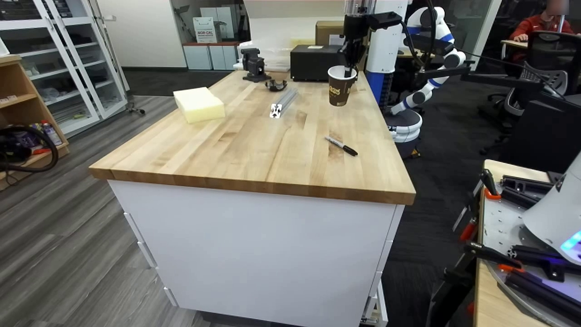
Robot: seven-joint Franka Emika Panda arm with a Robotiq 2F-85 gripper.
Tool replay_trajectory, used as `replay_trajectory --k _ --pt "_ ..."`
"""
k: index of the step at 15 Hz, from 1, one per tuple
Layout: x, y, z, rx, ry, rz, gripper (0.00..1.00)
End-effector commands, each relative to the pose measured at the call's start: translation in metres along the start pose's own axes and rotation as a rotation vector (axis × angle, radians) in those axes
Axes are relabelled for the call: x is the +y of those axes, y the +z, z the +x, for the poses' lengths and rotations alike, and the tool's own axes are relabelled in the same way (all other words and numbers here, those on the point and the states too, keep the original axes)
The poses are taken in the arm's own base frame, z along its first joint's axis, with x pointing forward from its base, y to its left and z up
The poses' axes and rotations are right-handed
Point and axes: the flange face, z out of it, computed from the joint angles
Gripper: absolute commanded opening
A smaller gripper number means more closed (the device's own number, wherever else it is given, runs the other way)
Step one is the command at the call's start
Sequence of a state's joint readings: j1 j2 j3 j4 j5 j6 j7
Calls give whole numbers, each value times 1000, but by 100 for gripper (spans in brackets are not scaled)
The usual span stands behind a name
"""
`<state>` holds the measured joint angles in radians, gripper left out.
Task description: Move the cup to the right then place the marker in it
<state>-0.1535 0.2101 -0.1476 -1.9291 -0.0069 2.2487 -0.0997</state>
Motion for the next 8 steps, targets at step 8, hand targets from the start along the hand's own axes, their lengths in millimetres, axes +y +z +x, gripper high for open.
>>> replay_trajectory --k 8 --pt "-5 40 14 -23 6 41 29"
